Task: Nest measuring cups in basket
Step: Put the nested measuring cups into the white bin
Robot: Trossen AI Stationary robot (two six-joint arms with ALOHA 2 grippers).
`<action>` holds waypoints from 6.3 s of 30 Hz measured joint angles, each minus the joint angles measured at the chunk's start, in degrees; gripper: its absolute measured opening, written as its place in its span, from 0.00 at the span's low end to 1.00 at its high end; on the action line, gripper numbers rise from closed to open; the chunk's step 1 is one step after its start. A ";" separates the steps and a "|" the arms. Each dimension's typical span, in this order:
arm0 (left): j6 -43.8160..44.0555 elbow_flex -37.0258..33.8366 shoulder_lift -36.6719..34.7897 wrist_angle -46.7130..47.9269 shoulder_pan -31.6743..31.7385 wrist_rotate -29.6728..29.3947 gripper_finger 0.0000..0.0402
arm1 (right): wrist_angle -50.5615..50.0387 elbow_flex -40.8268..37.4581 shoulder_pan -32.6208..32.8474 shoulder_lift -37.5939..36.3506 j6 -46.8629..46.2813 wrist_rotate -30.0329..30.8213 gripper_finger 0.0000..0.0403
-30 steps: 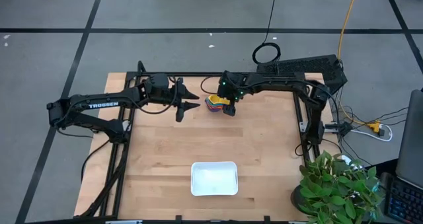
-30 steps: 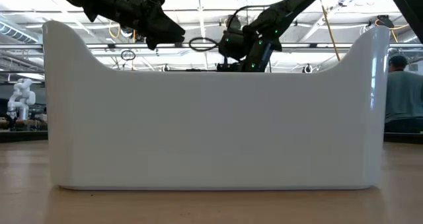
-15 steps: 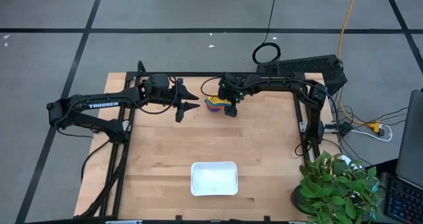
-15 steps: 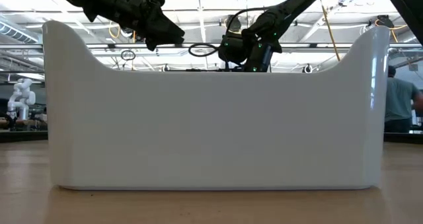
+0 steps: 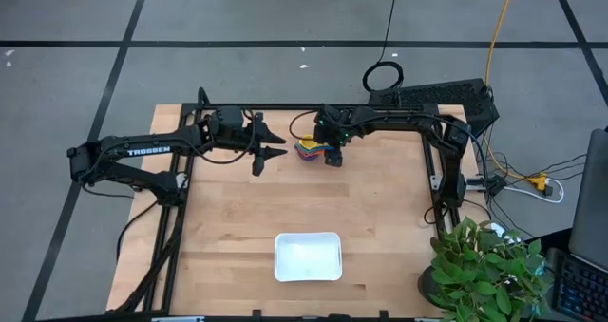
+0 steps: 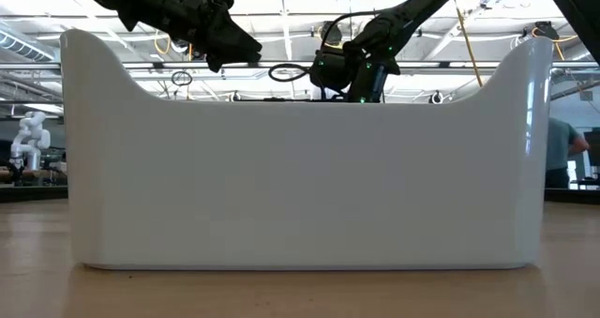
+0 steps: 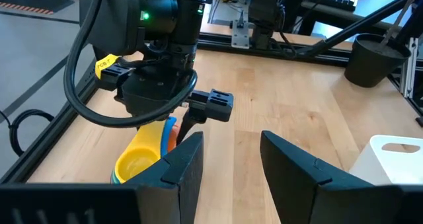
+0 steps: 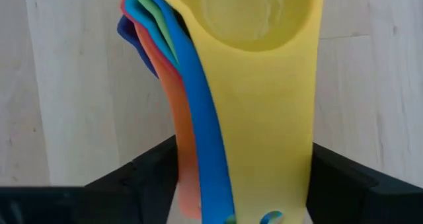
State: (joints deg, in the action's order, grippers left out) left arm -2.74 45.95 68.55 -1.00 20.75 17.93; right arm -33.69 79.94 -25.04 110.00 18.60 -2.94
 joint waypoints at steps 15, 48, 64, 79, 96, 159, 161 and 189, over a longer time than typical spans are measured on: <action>0.00 0.00 0.00 -0.01 0.00 0.00 0.38 | -2.74 0.00 0.07 0.00 1.03 -0.20 0.36; 0.00 0.00 0.00 -0.02 0.00 0.00 0.38 | -4.20 -0.02 0.83 -0.02 2.90 -3.12 0.63; 0.06 0.00 0.00 -0.02 -0.02 0.00 0.38 | 0.20 -1.90 0.79 -0.04 4.56 -2.90 0.60; 0.04 0.00 0.00 0.92 -0.02 0.02 0.38 | 0.12 -1.88 0.79 -0.04 4.58 -2.84 0.32; 0.04 0.00 0.00 1.43 -0.02 0.02 0.38 | 0.04 -1.88 0.79 -0.04 3.53 -2.84 0.32; 12.42 -8.38 -10.56 -1.25 7.79 -1.93 0.38 | 2.66 -1.85 45.67 -16.46 -38.21 1.72 0.32; 13.67 -9.11 -10.56 -2.26 6.73 -2.33 0.38 | 3.27 -1.84 46.76 -16.10 -39.34 2.76 0.32; 14.90 -9.18 -11.28 -6.07 1.70 -4.57 0.38 | 17.33 -13.67 46.67 -10.29 -43.06 1.64 0.42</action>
State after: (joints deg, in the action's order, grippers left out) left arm 12.16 36.77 57.28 -7.07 22.46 13.37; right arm -16.36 66.27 21.63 99.70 -24.47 -1.30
